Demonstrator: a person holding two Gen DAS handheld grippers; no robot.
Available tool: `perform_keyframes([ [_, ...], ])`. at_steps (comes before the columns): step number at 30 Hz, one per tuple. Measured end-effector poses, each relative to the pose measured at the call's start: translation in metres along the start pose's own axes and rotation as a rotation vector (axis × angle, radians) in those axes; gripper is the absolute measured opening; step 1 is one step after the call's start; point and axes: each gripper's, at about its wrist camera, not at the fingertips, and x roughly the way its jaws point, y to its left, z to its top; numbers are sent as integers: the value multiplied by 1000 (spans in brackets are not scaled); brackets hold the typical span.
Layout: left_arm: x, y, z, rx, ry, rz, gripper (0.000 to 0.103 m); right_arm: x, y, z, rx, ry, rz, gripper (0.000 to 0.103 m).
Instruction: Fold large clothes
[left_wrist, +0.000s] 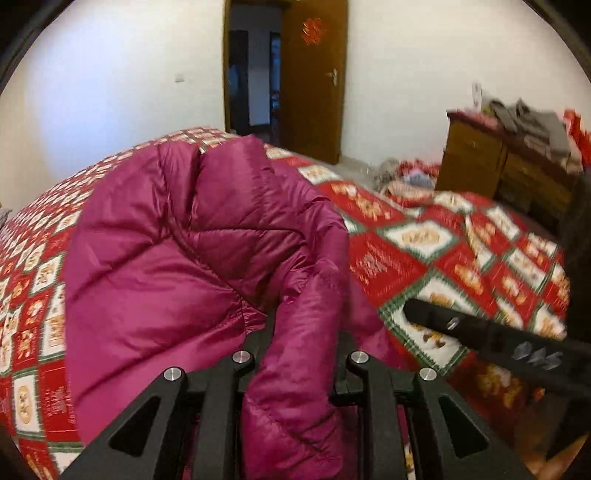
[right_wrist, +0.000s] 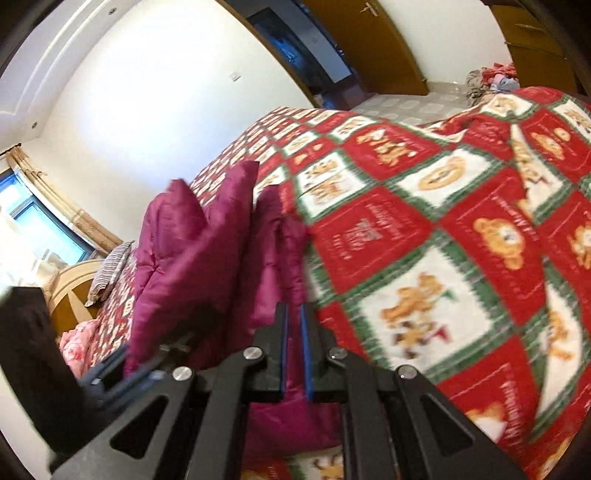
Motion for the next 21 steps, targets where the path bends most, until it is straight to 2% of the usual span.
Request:
perform_keyframes([
  [4, 17, -3, -7, 14, 20, -30, 25, 4, 9, 13, -39, -1, 29, 14],
  [6, 16, -3, -9, 35, 12, -28, 26, 4, 5, 21, -50, 9, 47, 23],
  [8, 12, -2, -14, 45, 2, -46, 32, 12, 14, 29, -69, 18, 65, 39],
  [10, 7, 0, -16, 46, 0, -79, 44, 23, 22, 39, -108, 23, 83, 39],
  [11, 8, -2, -17, 50, 1, -82, 46, 30, 26, 40, -129, 33, 95, 39],
  [13, 5, -4, -17, 52, 5, -104, 56, 51, 36, 44, -182, 91, 98, 37],
  [15, -3, -5, -17, 50, 23, -106, 57, 73, 36, 40, -209, 168, 43, 25],
  [16, -6, -6, -19, 69, 32, -82, 57, 80, 34, 38, -209, 196, 41, 22],
  [21, -57, 13, -40, 157, -36, -125, 61, 85, 25, 34, -202, 231, 65, 21],
])
